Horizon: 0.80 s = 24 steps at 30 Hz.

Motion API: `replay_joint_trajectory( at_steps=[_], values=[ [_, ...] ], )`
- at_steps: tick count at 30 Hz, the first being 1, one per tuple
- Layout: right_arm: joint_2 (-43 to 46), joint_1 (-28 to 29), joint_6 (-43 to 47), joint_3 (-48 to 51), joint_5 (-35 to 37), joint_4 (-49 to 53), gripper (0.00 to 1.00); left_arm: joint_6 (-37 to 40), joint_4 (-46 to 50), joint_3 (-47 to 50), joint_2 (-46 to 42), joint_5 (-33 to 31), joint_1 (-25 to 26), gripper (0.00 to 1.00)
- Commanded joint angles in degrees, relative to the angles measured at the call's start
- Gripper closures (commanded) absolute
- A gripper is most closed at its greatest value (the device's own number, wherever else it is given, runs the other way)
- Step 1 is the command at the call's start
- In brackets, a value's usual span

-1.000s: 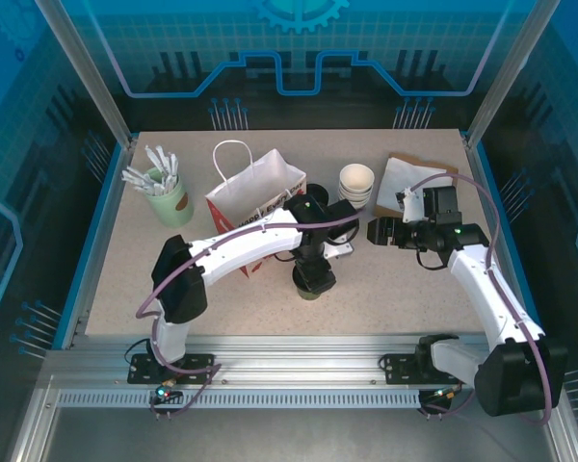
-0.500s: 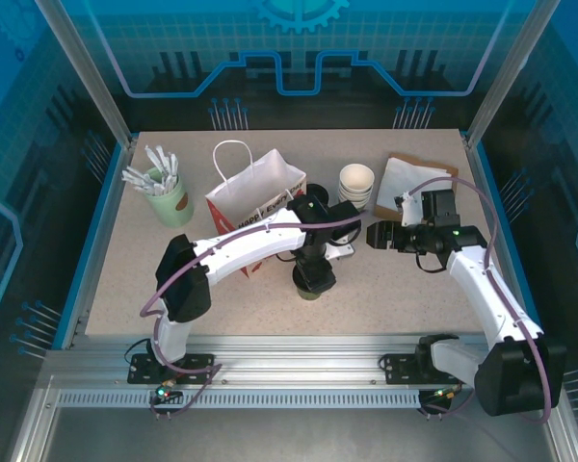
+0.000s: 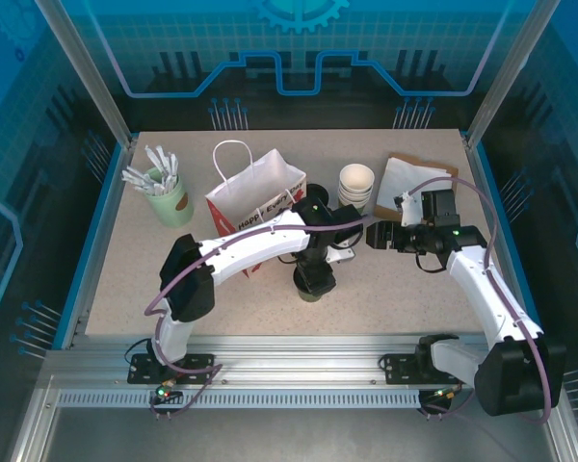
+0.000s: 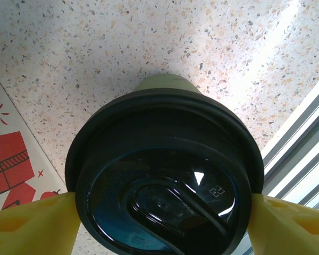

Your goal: Pack the takeout coffee

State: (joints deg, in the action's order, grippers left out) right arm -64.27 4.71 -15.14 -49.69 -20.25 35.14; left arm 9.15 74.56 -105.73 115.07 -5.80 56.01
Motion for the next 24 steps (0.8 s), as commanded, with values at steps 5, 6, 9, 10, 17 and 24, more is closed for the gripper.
replay_joint_trajectory(
  at_steps=[5,6,9,10,17,24],
  values=[
    [-0.5,-0.9,1.0,0.6,-1.8,0.3,0.21,-0.3,1.2,-1.8,1.6,-0.7,0.3,0.20],
    [-0.5,-0.8,1.0,0.6,-1.9,0.3,0.21,-0.3,1.1,-1.8,1.7,-0.5,0.3,0.21],
    [-0.7,-0.7,1.1,0.7,-2.1,0.3,0.21,-0.4,1.1,-1.9,1.6,-0.5,0.4,0.24],
    [-0.7,-0.8,1.1,0.6,-2.1,0.2,0.21,-0.5,1.1,-1.8,1.7,-0.4,0.4,0.25],
    [-0.8,-0.6,1.1,0.6,-2.2,0.4,0.21,-0.5,1.8,-2.1,1.3,-0.8,0.4,0.34],
    [-0.2,-0.3,1.0,-0.1,-1.7,0.9,0.21,-0.6,3.5,-3.4,-1.7,-0.4,0.6,0.45]
  ],
)
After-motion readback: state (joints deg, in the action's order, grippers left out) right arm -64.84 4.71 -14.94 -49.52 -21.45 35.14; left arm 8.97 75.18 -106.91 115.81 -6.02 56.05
